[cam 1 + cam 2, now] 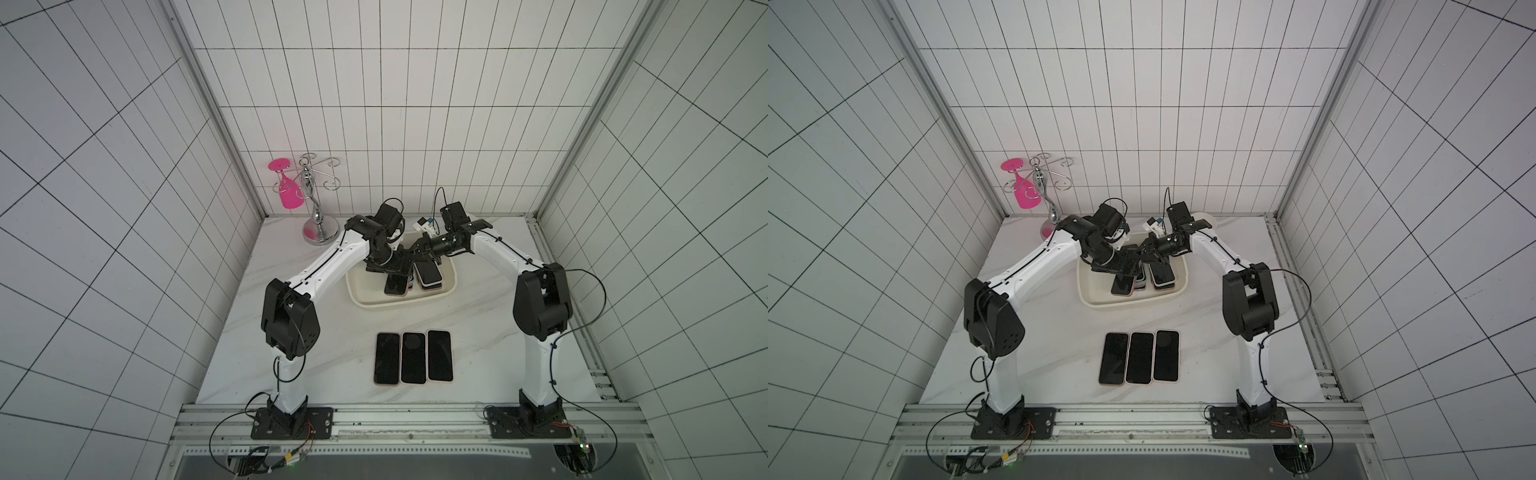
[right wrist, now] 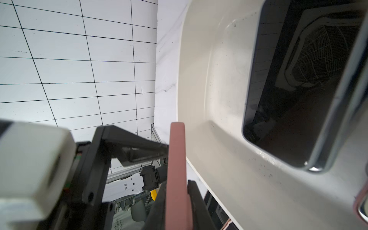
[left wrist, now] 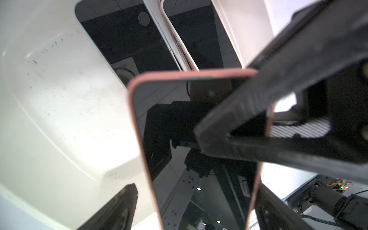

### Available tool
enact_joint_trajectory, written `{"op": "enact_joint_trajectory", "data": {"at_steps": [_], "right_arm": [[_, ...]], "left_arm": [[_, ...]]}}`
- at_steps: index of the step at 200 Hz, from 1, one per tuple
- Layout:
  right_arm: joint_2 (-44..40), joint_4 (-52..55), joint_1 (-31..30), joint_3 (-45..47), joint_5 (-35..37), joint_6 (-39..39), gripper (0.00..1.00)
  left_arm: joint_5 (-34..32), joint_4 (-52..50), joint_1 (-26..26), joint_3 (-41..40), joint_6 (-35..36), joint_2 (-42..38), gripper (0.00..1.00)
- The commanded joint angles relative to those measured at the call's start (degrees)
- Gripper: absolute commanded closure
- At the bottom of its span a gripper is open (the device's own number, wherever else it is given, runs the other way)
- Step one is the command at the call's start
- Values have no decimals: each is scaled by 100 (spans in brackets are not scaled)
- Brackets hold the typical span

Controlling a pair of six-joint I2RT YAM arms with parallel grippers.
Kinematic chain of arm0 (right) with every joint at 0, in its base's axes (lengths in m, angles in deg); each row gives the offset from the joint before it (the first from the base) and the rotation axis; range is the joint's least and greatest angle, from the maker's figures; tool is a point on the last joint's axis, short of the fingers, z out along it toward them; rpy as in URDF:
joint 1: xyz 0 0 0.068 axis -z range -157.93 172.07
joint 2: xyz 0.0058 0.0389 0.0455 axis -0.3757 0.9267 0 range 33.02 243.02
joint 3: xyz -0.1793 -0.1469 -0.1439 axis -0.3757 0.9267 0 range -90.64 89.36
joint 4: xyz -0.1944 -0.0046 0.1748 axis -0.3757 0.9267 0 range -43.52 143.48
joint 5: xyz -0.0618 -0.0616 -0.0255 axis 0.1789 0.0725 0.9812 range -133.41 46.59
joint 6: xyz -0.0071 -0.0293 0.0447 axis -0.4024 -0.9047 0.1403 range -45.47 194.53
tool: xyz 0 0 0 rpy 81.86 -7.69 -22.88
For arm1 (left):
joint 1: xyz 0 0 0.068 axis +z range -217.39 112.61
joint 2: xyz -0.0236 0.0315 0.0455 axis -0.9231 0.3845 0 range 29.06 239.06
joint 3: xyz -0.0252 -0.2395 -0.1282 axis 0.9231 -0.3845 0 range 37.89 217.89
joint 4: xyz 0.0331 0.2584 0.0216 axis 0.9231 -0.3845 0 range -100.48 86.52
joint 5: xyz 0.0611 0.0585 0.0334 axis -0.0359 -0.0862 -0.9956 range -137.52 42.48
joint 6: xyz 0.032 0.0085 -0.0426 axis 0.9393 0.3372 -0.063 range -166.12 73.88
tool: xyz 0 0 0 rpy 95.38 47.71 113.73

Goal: Take the phone out of the storage box
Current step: Pick up the phone from the storage box, then place the phone at the center of the board.

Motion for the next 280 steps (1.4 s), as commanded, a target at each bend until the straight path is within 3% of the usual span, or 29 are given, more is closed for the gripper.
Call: {"op": "enact_joint_trajectory", "data": {"at_steps": [1, 56, 78, 99, 179, 238, 280], "right_arm": [[-907, 266, 307, 712, -45, -202, 100], [-3155, 1658, 830, 3153, 1744, -1126, 100], [-3574, 2682, 847, 3456, 2784, -1554, 100], [-3816, 3014, 868, 3722, 3280, -1681, 100], [-2620, 3110, 328, 3635, 3588, -1796, 100], [-2081, 2494, 111, 3694, 3342, -1566, 100], [-1963, 2057, 206, 3907, 3050, -1473, 83]], "left_arm": [[38, 379, 320, 85, -207, -326, 3], [237, 1006, 729, -269, -449, -922, 2], [304, 1146, 729, -414, -450, -892, 2], [384, 1045, 727, -393, -449, -728, 2], [321, 950, 711, -469, -465, -552, 2], [191, 1005, 711, -690, -442, -612, 2], [132, 1030, 711, -761, -430, -622, 2]]}}
